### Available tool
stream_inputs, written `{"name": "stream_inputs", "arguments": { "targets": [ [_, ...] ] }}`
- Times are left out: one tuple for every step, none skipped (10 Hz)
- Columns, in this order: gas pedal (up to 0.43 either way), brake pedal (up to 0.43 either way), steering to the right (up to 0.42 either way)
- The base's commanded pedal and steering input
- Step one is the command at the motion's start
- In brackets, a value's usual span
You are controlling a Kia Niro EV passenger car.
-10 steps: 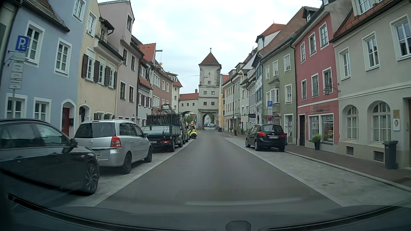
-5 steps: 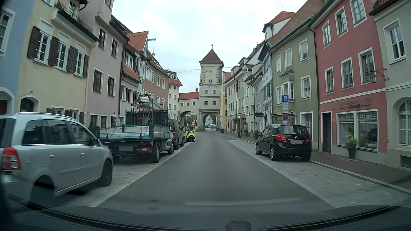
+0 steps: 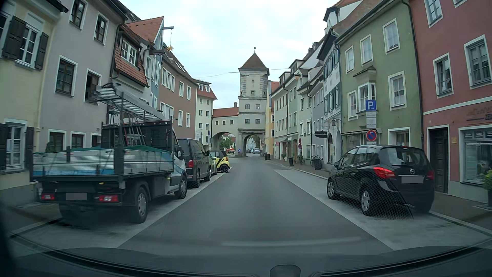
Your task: Follow the waypoints while adhering to traffic rules and regulations
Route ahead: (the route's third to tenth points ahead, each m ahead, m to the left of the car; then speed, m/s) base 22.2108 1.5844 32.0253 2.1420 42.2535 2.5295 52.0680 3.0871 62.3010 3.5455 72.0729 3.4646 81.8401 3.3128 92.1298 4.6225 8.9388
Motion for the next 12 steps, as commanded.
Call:
{"name": "stream_inputs", "arguments": {
  "targets": [
    [0.067, 0.0, -0.006],
    [0.067, 0.0, -0.006],
    [0.067, 0.0, -0.006],
    [0.067, 0.0, -0.006],
    [0.067, 0.0, -0.006],
    [0.067, 0.0, -0.006],
    [0.067, 0.0, -0.006],
    [0.067, 0.0, -0.006],
    [0.067, 0.0, -0.006],
    [0.067, 0.0, -0.006],
    [0.059, 0.0, -0.007],
    [0.059, 0.0, -0.008]
  ]
}}
